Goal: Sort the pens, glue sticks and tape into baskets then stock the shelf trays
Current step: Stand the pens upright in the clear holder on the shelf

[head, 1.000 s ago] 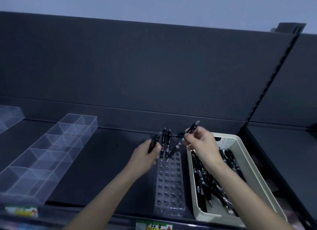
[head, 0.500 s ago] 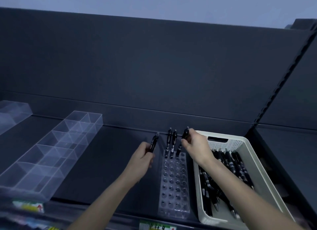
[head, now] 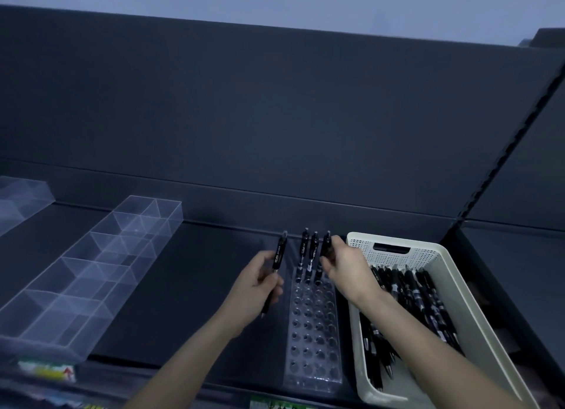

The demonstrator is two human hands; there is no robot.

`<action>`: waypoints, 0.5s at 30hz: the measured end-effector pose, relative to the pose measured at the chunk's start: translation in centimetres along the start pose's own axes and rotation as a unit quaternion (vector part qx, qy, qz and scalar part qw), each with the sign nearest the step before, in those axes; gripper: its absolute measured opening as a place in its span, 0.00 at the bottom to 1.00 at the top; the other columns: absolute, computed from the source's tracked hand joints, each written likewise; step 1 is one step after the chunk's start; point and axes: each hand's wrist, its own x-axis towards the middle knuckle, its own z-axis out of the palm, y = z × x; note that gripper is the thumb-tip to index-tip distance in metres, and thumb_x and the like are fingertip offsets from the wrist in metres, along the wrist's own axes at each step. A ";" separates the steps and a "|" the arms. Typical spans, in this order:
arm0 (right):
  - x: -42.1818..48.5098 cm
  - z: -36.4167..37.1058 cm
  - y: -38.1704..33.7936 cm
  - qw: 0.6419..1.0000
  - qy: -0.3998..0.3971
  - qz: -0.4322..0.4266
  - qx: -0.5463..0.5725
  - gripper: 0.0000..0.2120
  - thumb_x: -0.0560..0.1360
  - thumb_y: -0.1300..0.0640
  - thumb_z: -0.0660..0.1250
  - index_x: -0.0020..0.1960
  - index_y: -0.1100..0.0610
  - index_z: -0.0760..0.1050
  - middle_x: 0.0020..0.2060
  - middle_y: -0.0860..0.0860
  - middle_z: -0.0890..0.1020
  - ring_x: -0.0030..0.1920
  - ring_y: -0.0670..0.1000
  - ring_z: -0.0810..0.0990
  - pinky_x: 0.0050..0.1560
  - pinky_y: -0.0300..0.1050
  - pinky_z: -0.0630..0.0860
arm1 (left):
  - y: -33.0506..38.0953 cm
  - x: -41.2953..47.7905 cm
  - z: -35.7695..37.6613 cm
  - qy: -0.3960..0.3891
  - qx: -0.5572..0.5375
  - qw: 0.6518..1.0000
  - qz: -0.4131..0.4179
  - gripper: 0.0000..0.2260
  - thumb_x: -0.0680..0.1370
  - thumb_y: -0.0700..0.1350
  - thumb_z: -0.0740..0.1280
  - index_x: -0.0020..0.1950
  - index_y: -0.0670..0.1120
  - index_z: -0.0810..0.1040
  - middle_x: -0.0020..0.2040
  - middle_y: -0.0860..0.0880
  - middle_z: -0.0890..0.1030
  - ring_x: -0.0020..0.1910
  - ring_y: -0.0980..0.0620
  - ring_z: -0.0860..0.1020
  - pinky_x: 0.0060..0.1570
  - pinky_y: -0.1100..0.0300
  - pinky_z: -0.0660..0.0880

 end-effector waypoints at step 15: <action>-2.7 -2.9 -1.3 0.972 0.024 -0.009 0.234 0.08 0.73 0.55 0.70 0.35 0.51 0.75 0.29 0.45 0.76 0.32 0.44 0.73 0.39 0.39 0.70 | 2.3 -0.1 3.4 -0.018 -0.055 0.997 0.048 0.08 0.75 0.31 0.65 0.42 0.43 0.74 0.35 0.50 0.75 0.34 0.54 0.78 0.40 0.57 0.79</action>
